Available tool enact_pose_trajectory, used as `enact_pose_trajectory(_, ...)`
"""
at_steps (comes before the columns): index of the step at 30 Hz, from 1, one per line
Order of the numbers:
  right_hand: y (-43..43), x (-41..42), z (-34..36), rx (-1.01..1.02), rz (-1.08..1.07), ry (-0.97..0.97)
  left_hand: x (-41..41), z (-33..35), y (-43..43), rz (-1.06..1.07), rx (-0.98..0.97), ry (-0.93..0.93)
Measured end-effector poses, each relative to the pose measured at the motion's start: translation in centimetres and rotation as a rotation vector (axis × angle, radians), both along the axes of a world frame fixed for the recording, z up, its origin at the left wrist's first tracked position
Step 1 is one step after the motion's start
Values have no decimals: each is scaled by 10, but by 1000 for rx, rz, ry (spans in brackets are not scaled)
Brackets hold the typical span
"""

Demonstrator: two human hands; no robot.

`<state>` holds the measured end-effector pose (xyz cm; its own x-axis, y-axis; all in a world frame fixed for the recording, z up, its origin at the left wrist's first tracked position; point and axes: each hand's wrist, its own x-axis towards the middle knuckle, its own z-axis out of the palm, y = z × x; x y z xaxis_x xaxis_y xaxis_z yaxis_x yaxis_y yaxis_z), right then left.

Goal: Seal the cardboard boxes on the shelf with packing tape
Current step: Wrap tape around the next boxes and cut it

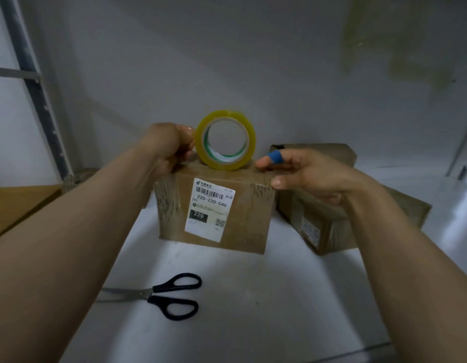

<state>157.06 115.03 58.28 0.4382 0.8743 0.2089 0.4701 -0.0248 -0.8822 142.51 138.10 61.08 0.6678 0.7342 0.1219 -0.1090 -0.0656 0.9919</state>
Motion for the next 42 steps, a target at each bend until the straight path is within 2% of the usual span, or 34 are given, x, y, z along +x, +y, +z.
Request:
enact_pose_trajectory(6, 4, 0, -10, 58, -29, 34, -2, 2, -12, -177, 8, -122)
enact_pose_trajectory(9, 1, 1, -14, 80, 5, 91, -4, -2, -22, -201, -116, -129)
enact_pose_trajectory(17, 24, 8, -24, 268, 197, 339, -18, 0, -23, -76, -285, -149)
enact_pose_trajectory(21, 30, 13, -30, 388, 165, 502, -18, 8, -22, -62, -305, -192)
enact_pose_trajectory(25, 28, 18, -38, 345, 157, 425, -12, 21, -32, -86, -252, -209)
enact_pose_trajectory(29, 17, 24, -23, 484, -6, 421, -5, 43, -37, -246, -142, -158)
enact_pose_trajectory(32, -2, 6, -6, 538, 158, 308, -3, 60, -47, -342, -107, -107)
enact_pose_trajectory(37, -32, -43, 7, 353, 127, 127, 7, 70, -67, -467, 117, 87)
enact_pose_trajectory(40, -38, -63, -3, 307, -63, -105, 13, 67, -61, -471, 288, 190)
enact_pose_trajectory(42, -40, -77, -16, 256, -2, -86, 16, 62, -59, -432, 435, 288)
